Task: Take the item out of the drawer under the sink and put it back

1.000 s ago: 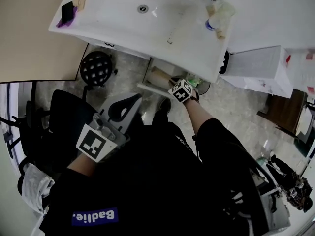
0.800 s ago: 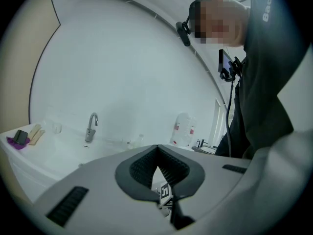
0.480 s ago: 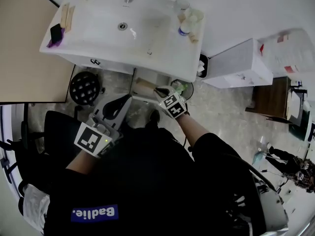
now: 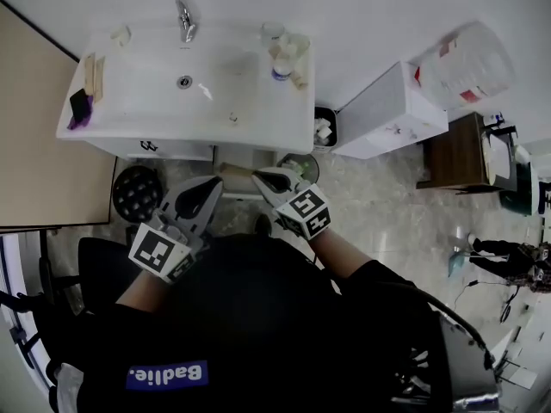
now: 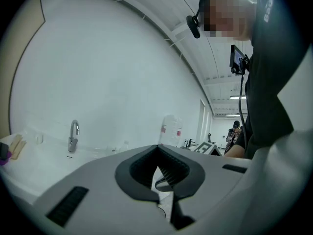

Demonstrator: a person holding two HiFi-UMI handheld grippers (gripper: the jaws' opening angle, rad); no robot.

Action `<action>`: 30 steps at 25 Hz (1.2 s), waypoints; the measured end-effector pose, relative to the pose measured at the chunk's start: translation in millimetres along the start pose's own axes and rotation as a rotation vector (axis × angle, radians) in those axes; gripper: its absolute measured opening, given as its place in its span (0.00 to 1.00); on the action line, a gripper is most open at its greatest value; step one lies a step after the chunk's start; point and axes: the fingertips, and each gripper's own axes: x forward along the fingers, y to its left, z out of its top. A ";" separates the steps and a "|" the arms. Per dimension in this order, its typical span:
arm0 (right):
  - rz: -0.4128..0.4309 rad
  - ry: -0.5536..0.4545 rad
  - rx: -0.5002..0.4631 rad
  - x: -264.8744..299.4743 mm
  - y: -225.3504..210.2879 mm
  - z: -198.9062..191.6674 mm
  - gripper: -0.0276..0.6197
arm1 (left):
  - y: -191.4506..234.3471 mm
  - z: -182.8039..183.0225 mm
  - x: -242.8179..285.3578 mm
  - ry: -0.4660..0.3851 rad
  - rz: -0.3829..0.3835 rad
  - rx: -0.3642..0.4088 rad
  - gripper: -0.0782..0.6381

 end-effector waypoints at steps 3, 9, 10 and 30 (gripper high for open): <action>0.010 -0.081 0.042 -19.9 7.6 29.0 0.05 | -9.0 1.8 4.6 0.014 -0.030 -0.008 0.11; 0.040 -0.235 0.071 -47.8 21.8 76.7 0.05 | -20.4 5.0 11.2 0.030 -0.063 -0.002 0.11; 0.040 -0.264 0.065 -50.7 25.7 82.5 0.05 | -21.0 3.7 10.9 0.032 -0.065 -0.001 0.11; 0.014 -0.439 0.006 -75.7 54.1 93.5 0.05 | -36.1 -15.3 13.5 0.071 -0.120 0.008 0.11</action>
